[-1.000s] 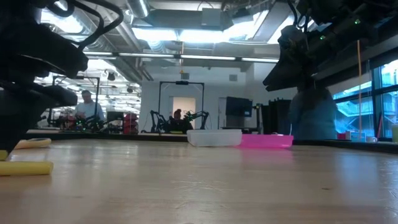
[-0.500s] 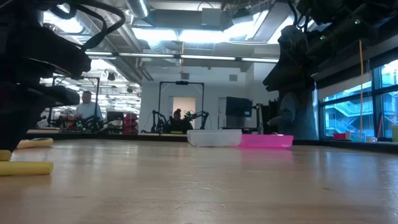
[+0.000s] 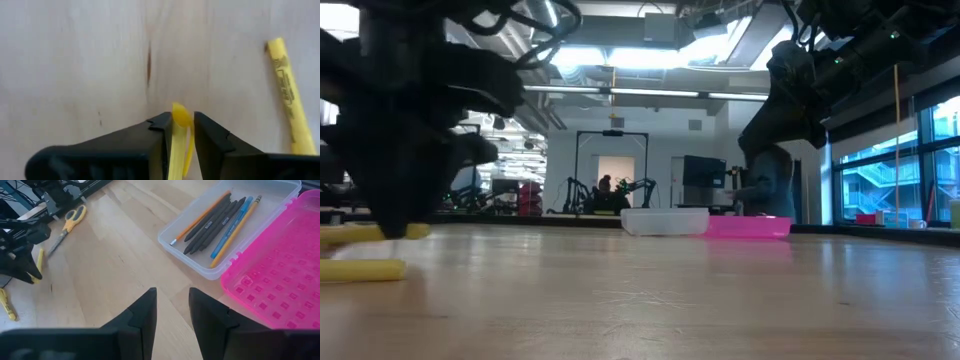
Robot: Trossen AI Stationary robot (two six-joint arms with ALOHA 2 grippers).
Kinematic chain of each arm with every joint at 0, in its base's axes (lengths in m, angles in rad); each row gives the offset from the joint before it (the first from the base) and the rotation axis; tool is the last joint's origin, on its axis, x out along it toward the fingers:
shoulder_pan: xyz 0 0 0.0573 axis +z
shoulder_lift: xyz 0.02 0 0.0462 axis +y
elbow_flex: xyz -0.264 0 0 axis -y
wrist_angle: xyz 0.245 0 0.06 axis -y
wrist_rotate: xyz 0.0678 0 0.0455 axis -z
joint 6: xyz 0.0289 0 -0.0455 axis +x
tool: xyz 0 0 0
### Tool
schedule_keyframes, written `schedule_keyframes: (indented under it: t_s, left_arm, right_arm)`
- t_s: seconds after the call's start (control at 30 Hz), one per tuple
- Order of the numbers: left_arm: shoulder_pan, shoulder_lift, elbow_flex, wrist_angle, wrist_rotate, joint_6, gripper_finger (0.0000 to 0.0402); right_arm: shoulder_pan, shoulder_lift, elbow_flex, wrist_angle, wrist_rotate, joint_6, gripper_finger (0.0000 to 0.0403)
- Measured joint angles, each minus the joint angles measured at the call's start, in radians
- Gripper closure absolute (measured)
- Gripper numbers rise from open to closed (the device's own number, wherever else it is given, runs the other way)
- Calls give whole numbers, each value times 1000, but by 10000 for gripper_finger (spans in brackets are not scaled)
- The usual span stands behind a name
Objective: Pick & place school supplies into a supply box
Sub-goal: Put the yellow pen into the transparent supply box
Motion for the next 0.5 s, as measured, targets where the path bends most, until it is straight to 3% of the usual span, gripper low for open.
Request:
schedule_keyframes:
  t_s: [0.2,0.5]
  left_arm:
    - [84,0,46,8,-69,71,347]
    - [258,-2,154,66,-55,193,347]
  right_arm:
    - [0,0,0,0,0,0,284]
    - [0,0,0,0,0,2,284]
